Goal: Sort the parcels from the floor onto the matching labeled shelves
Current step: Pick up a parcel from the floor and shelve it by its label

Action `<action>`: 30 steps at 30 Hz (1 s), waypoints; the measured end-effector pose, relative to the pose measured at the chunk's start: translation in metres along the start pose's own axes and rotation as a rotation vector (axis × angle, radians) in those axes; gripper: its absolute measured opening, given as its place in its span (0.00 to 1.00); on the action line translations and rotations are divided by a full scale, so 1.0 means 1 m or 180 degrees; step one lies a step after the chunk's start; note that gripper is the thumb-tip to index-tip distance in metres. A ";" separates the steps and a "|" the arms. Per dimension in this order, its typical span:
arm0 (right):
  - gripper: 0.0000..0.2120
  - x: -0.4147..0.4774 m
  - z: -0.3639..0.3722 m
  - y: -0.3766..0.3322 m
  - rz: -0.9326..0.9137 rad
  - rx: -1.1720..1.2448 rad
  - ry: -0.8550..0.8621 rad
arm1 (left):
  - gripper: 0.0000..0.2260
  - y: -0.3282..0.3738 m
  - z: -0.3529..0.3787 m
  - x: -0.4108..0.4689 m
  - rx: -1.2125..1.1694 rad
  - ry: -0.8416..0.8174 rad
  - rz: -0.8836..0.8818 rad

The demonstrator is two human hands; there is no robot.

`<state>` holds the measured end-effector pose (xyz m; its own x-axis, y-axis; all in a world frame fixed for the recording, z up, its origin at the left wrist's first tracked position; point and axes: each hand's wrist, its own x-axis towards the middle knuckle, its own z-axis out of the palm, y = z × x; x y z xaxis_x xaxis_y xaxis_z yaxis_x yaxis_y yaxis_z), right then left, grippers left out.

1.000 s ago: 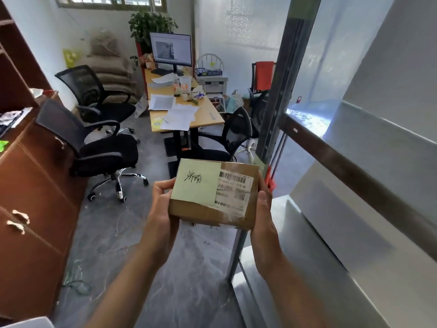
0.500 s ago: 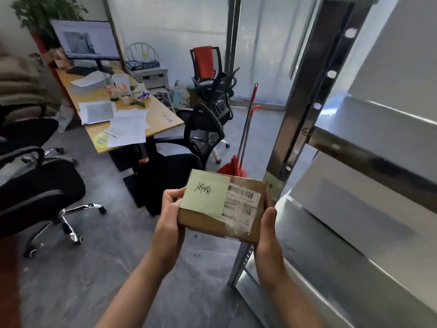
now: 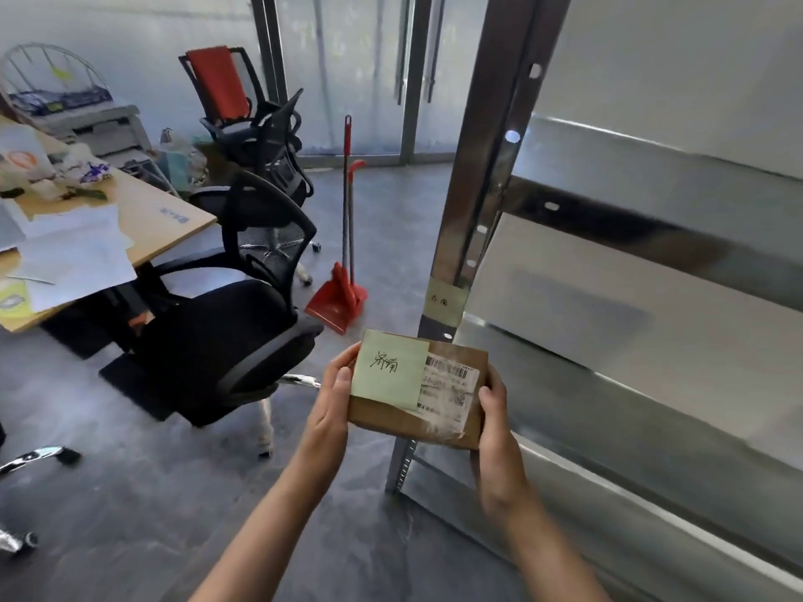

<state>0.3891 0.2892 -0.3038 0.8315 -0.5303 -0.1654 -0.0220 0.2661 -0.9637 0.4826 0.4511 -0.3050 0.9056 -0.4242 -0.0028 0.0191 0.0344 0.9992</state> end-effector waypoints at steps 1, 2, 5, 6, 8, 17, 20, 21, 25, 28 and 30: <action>0.20 0.001 -0.003 0.004 0.0026 -0.0021 0.0101 | 0.16 -0.005 0.000 0.001 0.0086 -0.0056 -0.0019; 0.20 0.002 -0.005 0.007 0.0049 -0.0047 0.0200 | 0.16 -0.010 0.000 0.003 0.0152 -0.0097 -0.0047; 0.19 0.005 -0.008 0.010 0.0133 -0.0100 0.0339 | 0.16 -0.018 0.000 0.012 0.0226 -0.0191 -0.0141; 0.19 0.005 -0.009 0.011 0.0188 -0.0133 0.0367 | 0.16 -0.020 0.001 0.016 0.0246 -0.0251 -0.0172; 0.18 0.006 -0.010 0.012 0.0262 -0.0161 0.0398 | 0.16 -0.024 0.003 0.022 0.0285 -0.0384 -0.0200; 0.21 0.013 -0.011 0.026 0.0402 -0.0263 0.0691 | 0.17 -0.054 0.009 0.034 -0.0157 -0.0520 -0.0686; 0.20 0.015 -0.011 0.028 0.0468 -0.0250 0.0736 | 0.18 -0.057 0.008 0.035 -0.0217 -0.0619 -0.0830; 0.20 0.015 -0.011 0.028 0.0475 -0.0242 0.0746 | 0.18 -0.057 0.008 0.036 -0.0242 -0.0632 -0.0856; 0.20 0.014 -0.011 0.025 0.0448 -0.0185 0.0816 | 0.18 -0.055 0.009 0.036 -0.0240 -0.0663 -0.0886; 0.20 0.013 -0.015 0.021 0.0417 -0.0192 0.0820 | 0.20 -0.051 0.012 0.037 -0.0245 -0.0749 -0.0917; 0.19 0.011 -0.019 0.018 0.0364 -0.0206 0.0789 | 0.22 -0.045 0.016 0.038 -0.0344 -0.0857 -0.0903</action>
<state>0.3876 0.2730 -0.3270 0.6606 -0.6826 -0.3126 -0.1500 0.2879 -0.9458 0.5091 0.4196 -0.3496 0.7149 -0.6518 -0.2531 0.3097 -0.0294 0.9504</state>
